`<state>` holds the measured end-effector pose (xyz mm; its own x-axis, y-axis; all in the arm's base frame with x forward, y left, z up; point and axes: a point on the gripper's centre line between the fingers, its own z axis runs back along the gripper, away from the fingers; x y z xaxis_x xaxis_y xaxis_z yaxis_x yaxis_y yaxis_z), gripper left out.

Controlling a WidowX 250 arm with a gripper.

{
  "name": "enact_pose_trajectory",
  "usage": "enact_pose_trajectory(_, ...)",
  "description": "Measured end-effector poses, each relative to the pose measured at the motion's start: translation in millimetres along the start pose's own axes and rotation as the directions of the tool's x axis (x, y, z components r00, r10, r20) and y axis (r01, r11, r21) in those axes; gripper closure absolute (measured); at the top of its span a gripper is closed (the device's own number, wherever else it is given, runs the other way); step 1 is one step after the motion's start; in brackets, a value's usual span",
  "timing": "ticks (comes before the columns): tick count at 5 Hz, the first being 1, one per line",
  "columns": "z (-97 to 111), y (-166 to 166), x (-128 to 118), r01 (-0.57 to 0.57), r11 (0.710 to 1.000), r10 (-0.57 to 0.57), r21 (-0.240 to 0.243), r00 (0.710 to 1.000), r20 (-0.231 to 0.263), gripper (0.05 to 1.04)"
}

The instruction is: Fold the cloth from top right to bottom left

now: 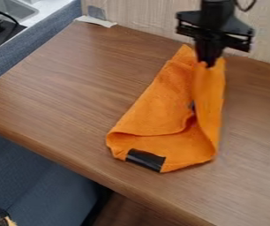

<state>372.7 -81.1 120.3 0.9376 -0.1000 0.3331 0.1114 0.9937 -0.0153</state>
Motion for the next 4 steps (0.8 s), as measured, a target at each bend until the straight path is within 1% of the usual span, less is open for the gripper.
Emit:
enact_pose_trajectory(1, -8.3, 10.9, -20.9, 0.004, 0.999, -0.003, 0.045, 1.0, -0.016, 1.014)
enact_pose_trajectory(2, -23.5, 12.5, -40.6, 0.026, 0.999, -0.024, 0.034, 0.999, -0.047, 1.014)
enact_pose_trajectory(3, -37.7, 19.5, -53.6, 0.049, 0.998, -0.047, 0.042, 0.997, -0.059, 1.014)
enact_pose_trajectory(4, -51.1, 20.2, -60.4, 0.067, 0.997, -0.062, 0.038, 0.993, -0.1, 0.996)
